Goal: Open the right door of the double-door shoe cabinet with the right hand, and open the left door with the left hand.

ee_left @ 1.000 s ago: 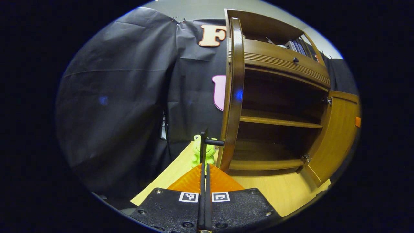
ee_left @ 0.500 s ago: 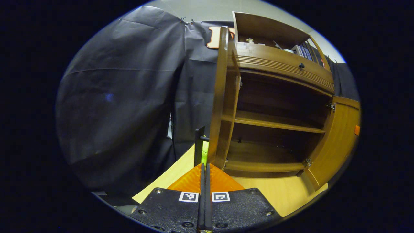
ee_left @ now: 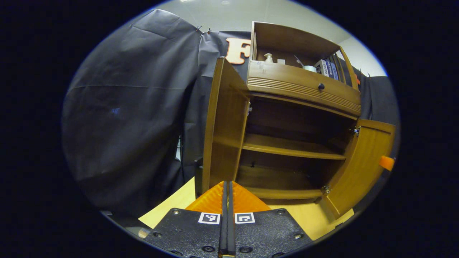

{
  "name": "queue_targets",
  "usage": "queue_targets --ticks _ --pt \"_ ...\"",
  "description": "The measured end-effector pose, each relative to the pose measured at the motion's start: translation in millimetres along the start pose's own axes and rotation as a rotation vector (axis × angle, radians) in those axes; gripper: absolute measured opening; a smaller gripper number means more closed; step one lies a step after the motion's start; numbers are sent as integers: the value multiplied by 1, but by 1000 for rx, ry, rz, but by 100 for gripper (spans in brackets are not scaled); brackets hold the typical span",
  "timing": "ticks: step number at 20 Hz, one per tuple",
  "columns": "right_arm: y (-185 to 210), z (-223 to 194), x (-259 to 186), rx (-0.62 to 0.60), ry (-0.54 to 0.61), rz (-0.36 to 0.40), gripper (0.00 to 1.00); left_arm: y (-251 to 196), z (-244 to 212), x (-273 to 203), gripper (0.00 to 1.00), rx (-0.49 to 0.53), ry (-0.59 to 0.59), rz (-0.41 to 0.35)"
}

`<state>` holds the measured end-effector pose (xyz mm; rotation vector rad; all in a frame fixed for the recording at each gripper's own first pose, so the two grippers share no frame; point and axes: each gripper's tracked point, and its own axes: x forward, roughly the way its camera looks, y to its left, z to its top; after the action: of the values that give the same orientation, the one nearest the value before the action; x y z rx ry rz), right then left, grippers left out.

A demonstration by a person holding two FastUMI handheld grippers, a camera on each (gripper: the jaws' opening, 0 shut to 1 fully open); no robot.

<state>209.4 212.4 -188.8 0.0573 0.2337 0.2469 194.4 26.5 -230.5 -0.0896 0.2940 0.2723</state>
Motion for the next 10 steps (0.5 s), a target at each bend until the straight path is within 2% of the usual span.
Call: queue_targets --ticks 1,2,4,5,6,10 --pt "0 3 0 -7 -7 -4 10 -6 5 1 1 -1 -13 -13" --pt "0 7 -2 -12 -14 -5 10 -10 8 3 0 -1 -21 -26" --pt "1 19 -4 -21 -34 -16 10 -18 14 5 1 0 -39 -58" --pt "2 26 -6 -26 -46 -25 10 -25 20 6 5 0 -49 -77" --pt "3 33 -7 -28 -55 -34 10 -32 24 7 1 1 -59 -94" --pt "16 61 -13 4 -93 -36 10 -57 39 7 1 -3 -85 -182"
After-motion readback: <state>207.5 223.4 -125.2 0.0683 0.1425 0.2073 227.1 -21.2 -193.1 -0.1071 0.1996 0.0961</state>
